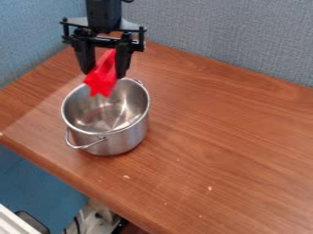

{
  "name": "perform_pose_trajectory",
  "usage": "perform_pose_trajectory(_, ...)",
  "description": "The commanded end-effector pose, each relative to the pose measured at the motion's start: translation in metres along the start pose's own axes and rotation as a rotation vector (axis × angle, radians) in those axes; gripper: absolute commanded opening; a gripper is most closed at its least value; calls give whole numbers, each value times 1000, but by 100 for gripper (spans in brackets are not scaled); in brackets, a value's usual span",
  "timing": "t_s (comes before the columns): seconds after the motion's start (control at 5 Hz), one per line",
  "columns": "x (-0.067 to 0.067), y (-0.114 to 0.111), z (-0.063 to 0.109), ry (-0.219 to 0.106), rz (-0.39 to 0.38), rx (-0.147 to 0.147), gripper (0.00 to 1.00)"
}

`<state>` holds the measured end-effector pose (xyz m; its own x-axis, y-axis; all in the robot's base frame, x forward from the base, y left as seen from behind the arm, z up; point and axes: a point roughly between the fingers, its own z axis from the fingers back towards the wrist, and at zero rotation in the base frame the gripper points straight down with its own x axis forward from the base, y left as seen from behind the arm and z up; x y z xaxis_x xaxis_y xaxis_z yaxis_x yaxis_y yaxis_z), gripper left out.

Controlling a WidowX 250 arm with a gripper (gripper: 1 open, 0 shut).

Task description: Put the red object in the metal pot

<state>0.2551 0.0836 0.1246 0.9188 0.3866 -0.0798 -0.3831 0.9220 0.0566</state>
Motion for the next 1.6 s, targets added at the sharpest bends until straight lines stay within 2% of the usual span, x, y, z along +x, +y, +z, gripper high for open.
perform_pose_trajectory(0.0, -2, 10, 11, -39, -7, 6, 0)
perform_pose_trajectory(0.2, 0, 10, -2, -29, 62, 3, 100)
perform_pose_trajectory(0.4, 3, 8, -18, -18, 110, -7, 100)
perform_pose_trajectory(0.6, 3, 2, -37, -9, 151, -4, 100)
perform_pose_trajectory(1.0, 10, 5, -47, 12, 134, -9, 100)
perform_pose_trajectory(1.2, 3, -4, -46, 19, 108, -7, 100)
perform_pose_trajectory(1.4, -5, -13, -45, 22, 82, -3, 0)
